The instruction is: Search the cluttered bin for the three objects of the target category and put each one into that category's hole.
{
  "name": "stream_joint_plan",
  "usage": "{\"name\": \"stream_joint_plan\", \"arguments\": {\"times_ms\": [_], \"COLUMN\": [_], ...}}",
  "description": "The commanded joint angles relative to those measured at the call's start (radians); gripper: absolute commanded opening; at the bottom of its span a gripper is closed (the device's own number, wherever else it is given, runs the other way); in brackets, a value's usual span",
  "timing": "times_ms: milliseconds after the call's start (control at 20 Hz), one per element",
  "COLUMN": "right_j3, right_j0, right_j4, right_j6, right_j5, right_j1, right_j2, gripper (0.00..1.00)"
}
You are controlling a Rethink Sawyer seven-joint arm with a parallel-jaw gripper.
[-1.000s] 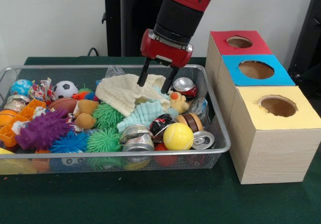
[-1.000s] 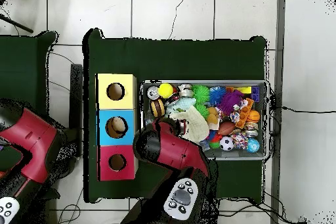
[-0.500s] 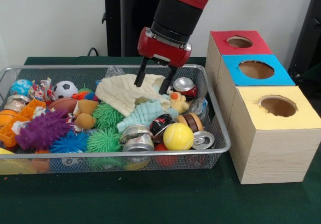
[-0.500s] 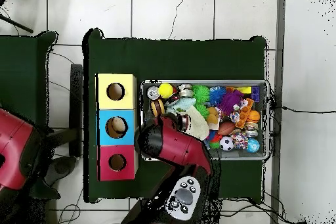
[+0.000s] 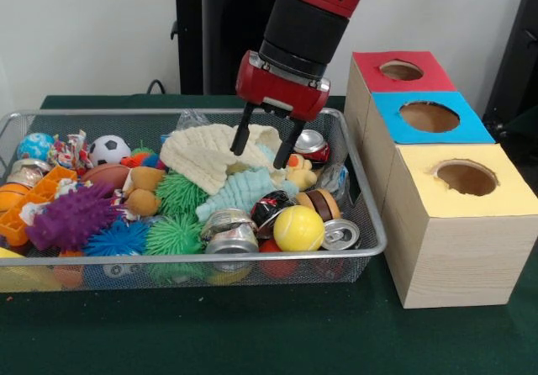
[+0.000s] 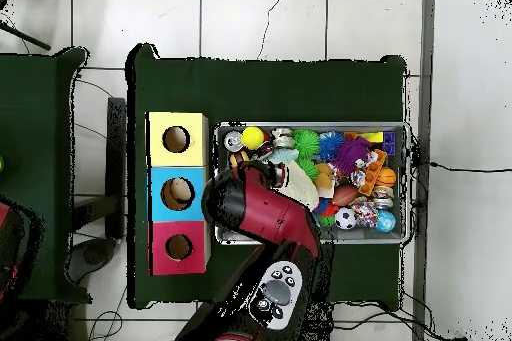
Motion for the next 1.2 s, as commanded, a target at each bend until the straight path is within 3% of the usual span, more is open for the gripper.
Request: {"name": "stream_joint_plan", "arguments": {"times_ms": [50,800,1200], "right_j3": [-0.048,0.018,0.004], "right_j0": [0.013,0.021,0.068], "right_j4": [0.081,0.134,0.177], "right_j6": [0.29,0.291,0.314], "right_j5": [0.11,0.007,0.064], "right_j1": [0.05,0.057,0.052], "right_j2": [0.058,0.105,0.074], "gripper": [1.0,1.0,1.0]}}
